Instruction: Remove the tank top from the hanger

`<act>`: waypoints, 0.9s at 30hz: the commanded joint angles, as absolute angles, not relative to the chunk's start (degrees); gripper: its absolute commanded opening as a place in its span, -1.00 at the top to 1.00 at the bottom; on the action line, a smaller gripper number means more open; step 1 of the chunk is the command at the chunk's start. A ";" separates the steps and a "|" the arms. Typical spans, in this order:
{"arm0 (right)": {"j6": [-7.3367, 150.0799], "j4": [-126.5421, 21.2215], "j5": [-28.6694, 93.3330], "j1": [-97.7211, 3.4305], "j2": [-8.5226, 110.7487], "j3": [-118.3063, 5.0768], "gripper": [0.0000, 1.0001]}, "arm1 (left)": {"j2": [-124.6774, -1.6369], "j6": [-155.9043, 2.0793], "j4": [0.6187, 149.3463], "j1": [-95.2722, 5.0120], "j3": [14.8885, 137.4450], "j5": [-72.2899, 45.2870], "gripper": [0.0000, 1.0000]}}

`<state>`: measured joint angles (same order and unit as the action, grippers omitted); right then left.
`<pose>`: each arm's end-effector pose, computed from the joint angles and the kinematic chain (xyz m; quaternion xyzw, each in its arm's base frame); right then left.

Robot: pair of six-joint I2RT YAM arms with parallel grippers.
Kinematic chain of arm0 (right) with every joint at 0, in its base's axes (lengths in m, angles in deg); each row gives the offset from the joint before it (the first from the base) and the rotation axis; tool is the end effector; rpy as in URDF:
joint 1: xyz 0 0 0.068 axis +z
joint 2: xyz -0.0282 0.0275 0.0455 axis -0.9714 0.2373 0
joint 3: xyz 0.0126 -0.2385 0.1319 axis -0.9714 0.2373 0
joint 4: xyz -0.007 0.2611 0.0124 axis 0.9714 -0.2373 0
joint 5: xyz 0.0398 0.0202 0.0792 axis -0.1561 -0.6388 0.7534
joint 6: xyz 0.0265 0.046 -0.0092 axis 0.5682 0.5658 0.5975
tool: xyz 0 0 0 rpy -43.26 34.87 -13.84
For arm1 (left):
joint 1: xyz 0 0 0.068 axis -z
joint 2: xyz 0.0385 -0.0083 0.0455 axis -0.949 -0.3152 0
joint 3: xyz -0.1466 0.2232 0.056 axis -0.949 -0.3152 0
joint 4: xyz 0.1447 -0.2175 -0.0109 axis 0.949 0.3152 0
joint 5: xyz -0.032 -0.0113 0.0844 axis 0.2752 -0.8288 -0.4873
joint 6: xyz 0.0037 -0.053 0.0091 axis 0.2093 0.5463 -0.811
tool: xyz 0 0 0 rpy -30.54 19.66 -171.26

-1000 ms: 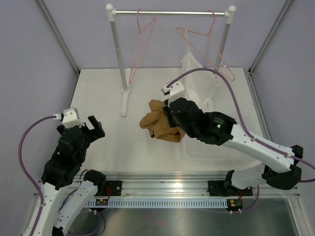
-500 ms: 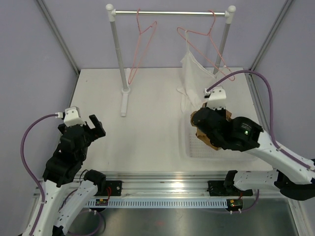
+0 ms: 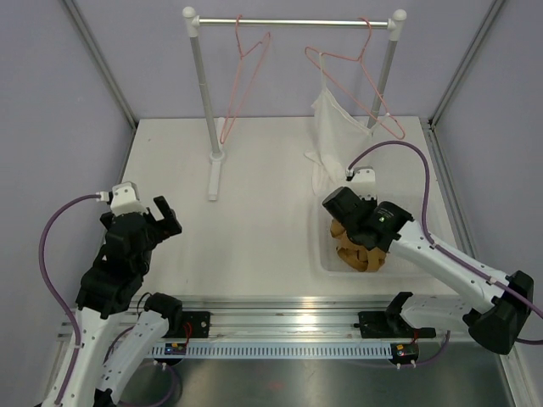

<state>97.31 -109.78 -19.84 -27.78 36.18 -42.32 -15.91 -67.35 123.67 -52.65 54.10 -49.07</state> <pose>0.1568 0.1396 0.3061 -0.0339 0.9028 -0.1362 0.4065 0.0886 -0.0132 0.3414 -0.1429 0.8153 0.0066 0.5610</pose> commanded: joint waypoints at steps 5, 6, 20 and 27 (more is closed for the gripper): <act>93.82 -105.32 -20.92 -32.85 38.76 -45.66 -0.74 | -14.82 -67.75 120.85 -55.19 54.36 -49.18 -0.98; 93.82 -105.85 -21.27 -32.94 38.85 -46.36 -0.98 | -14.65 -67.66 120.94 -55.89 54.36 -49.45 -0.98; 81.34 -104.97 -17.40 -33.03 20.66 -58.50 -0.99 | -11.13 -70.39 128.92 -56.95 63.49 -50.34 -0.98; 82.31 -112.18 -17.42 -33.03 14.51 -59.82 -0.99 | -11.48 -71.61 136.84 -56.95 71.67 -44.62 -0.98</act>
